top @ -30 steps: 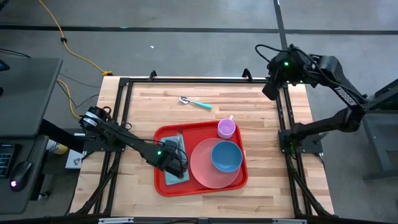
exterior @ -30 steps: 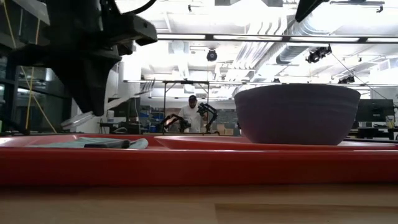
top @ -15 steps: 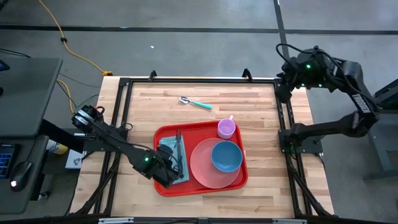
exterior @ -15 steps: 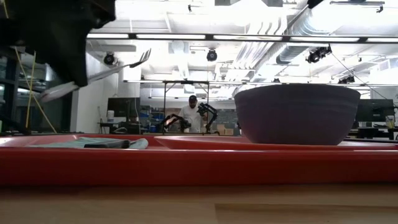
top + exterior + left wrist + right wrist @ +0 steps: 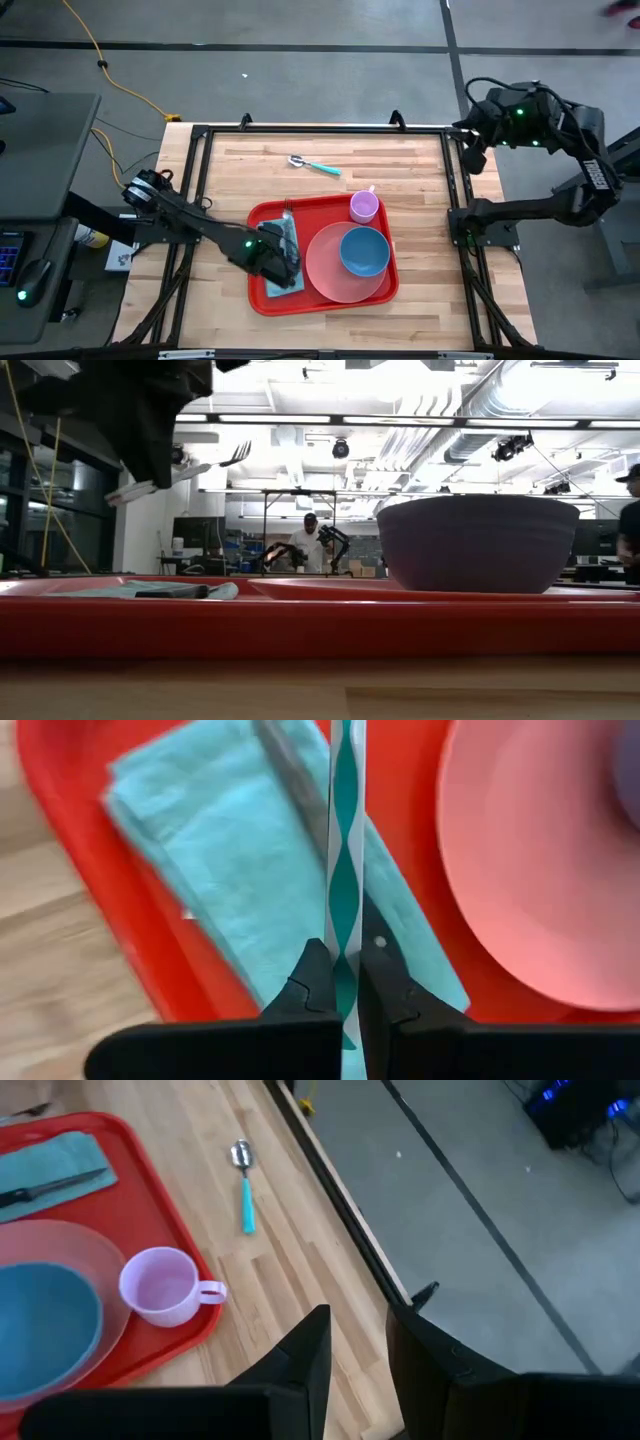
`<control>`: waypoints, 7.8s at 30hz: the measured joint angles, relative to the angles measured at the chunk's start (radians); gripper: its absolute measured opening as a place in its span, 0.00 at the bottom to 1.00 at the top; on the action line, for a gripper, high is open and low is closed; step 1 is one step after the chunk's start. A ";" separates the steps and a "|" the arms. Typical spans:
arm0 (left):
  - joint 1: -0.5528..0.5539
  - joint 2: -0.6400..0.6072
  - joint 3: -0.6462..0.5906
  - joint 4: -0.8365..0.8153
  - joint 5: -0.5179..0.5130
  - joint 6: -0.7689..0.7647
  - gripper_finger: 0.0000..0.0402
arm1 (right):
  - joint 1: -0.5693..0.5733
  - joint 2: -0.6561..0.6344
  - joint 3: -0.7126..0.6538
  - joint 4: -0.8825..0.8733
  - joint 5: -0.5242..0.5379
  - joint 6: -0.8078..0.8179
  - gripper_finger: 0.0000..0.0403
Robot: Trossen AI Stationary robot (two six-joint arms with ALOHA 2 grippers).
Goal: Set up tray
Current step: Put the blue fork on the blue napkin to the left of the black knife
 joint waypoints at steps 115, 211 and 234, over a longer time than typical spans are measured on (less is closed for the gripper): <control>0.138 0.297 0.134 -0.005 0.401 -0.004 0.32 | 0.000 -0.130 0.000 -0.055 -0.124 -0.177 0.19; 0.027 -0.824 -0.060 -0.500 -0.625 0.855 0.39 | 0.458 1.088 -0.020 0.693 -0.352 0.404 0.00; 0.027 -0.858 -0.060 -0.323 -0.603 1.084 0.39 | 0.424 1.161 -0.020 0.787 -0.360 0.449 0.00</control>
